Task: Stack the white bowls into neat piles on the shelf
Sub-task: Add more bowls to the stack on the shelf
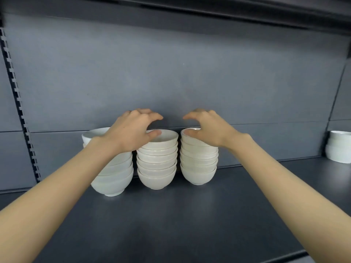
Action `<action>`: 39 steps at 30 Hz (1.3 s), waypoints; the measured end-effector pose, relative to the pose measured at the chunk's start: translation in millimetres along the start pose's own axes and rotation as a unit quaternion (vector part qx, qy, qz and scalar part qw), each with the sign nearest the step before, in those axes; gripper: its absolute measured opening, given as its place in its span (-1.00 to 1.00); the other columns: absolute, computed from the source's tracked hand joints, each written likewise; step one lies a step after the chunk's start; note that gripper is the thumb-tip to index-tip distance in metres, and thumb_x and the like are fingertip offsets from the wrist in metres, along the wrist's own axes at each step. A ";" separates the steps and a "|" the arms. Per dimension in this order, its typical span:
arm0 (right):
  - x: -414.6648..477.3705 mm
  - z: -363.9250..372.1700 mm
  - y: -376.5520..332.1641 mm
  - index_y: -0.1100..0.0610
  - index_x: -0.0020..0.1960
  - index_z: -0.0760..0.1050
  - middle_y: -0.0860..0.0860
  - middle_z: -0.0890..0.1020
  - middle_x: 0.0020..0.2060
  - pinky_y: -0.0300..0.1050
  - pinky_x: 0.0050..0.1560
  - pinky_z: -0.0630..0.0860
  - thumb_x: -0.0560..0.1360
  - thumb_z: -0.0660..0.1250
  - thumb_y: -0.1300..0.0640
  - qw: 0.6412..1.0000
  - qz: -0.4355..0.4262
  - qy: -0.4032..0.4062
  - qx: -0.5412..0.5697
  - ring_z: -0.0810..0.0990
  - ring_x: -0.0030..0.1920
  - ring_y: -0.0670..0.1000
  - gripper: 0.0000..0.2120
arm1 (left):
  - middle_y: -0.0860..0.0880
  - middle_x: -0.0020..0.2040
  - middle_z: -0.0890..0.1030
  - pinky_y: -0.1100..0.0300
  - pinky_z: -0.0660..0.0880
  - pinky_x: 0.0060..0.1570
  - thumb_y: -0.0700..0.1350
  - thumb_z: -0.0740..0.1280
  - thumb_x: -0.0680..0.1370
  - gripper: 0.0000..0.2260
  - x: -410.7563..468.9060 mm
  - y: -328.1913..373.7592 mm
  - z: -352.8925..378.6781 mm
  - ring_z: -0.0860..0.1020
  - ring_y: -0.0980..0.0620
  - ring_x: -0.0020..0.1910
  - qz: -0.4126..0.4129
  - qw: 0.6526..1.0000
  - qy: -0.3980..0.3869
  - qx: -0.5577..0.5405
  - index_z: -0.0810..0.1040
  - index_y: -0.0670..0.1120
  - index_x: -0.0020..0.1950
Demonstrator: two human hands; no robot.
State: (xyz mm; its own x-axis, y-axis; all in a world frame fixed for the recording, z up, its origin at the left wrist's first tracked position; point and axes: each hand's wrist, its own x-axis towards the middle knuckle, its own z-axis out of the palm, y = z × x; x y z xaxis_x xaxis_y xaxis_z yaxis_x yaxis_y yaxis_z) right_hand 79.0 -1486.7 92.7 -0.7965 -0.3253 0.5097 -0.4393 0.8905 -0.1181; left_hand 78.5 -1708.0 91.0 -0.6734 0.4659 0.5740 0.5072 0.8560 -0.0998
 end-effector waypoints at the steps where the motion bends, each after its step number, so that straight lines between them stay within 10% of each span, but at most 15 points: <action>1: -4.7 -7.3 3.3 0.04 0.41 0.37 0.02 0.41 0.39 0.07 0.32 0.35 0.54 0.32 0.00 1.000 0.006 0.005 -0.005 0.35 0.36 0.13 -0.54 | -0.03 0.32 0.49 0.04 0.34 0.27 0.04 0.26 0.57 -0.59 3.9 8.1 -3.0 0.43 -0.08 0.30 0.002 1.000 0.009 0.001 0.39 -0.01 0.41; 39: -340.1 -234.7 549.6 0.03 0.43 0.31 -0.02 0.36 0.37 -0.07 0.10 0.38 0.55 0.29 -0.03 0.947 0.284 0.035 -0.143 0.37 0.32 0.08 -0.51 | 0.09 0.32 0.44 0.16 0.21 0.22 0.13 0.20 0.57 -0.57 286.3 603.4 181.7 0.35 0.03 0.31 0.170 0.975 0.043 -0.140 0.29 0.07 0.42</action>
State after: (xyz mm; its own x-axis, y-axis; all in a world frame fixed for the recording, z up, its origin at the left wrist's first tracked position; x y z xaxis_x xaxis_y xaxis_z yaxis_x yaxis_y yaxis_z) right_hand 206.0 -812.0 54.5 -0.8364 0.2452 0.4901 0.1908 0.9687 -0.1590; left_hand 94.0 -1017.4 47.4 -0.3988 0.6815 0.6135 0.8281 0.5551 -0.0784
